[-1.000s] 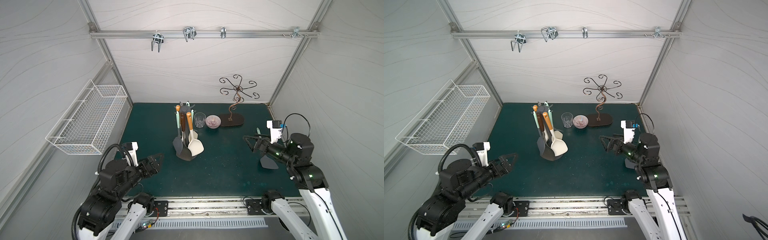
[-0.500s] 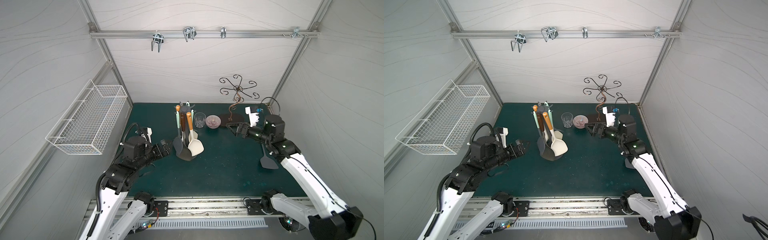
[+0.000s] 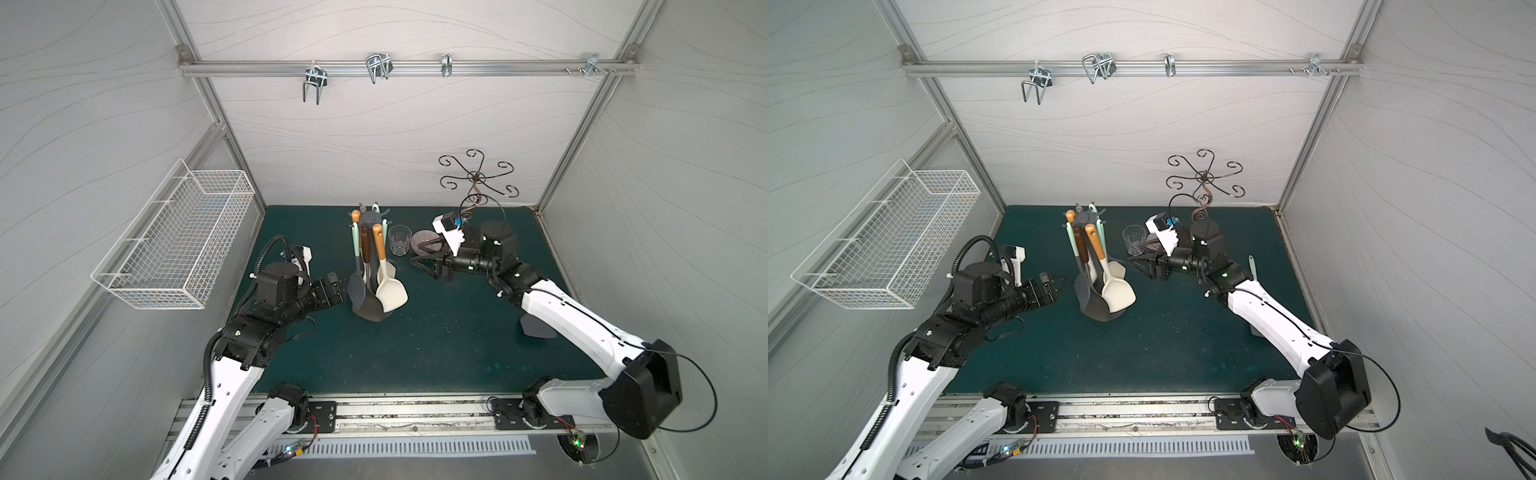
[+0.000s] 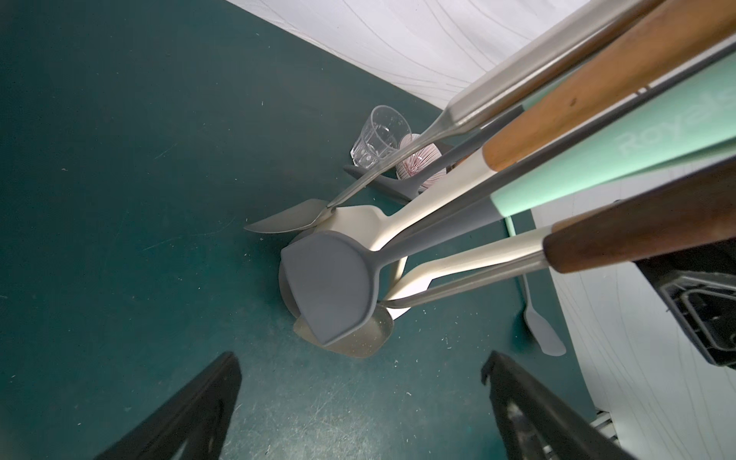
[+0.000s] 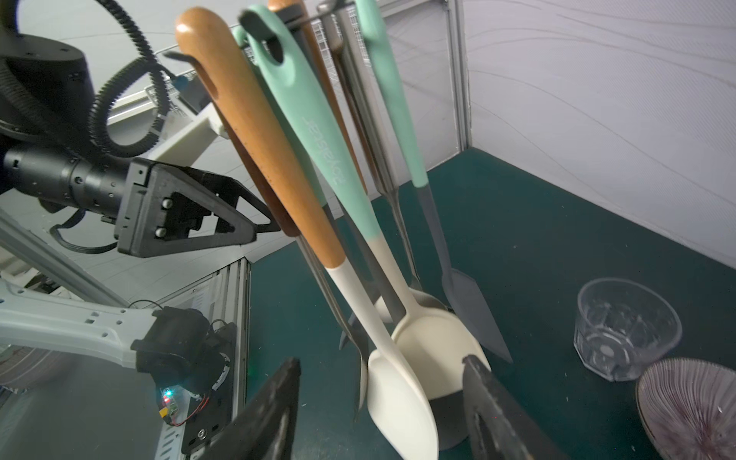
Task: Take the spatula off the kitchen utensil rack
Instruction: Take off the spatula from the rack.
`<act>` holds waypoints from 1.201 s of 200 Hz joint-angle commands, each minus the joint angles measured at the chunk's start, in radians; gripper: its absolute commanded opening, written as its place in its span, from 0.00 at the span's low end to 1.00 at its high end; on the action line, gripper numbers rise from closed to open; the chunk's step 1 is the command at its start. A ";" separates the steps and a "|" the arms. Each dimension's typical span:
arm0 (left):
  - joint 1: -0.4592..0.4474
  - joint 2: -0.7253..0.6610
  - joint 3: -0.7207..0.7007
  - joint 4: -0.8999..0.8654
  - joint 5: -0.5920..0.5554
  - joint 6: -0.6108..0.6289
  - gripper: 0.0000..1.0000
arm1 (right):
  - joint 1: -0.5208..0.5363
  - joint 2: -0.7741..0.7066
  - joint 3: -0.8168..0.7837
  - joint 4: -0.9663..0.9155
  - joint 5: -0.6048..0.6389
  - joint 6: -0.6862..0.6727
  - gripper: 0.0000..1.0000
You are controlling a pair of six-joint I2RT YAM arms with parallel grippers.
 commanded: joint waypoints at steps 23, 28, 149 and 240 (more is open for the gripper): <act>-0.003 -0.036 -0.035 0.083 -0.009 0.065 1.00 | 0.025 0.084 0.057 0.170 -0.060 -0.035 0.47; -0.003 -0.037 -0.038 0.087 -0.003 0.066 1.00 | 0.026 0.095 0.063 0.181 -0.062 -0.033 0.47; 0.000 -0.045 -0.047 0.094 0.009 0.074 1.00 | 0.112 0.253 0.176 0.223 -0.046 -0.078 0.45; 0.007 -0.049 -0.050 0.098 0.016 0.073 1.00 | 0.113 0.269 0.187 0.203 0.029 -0.124 0.38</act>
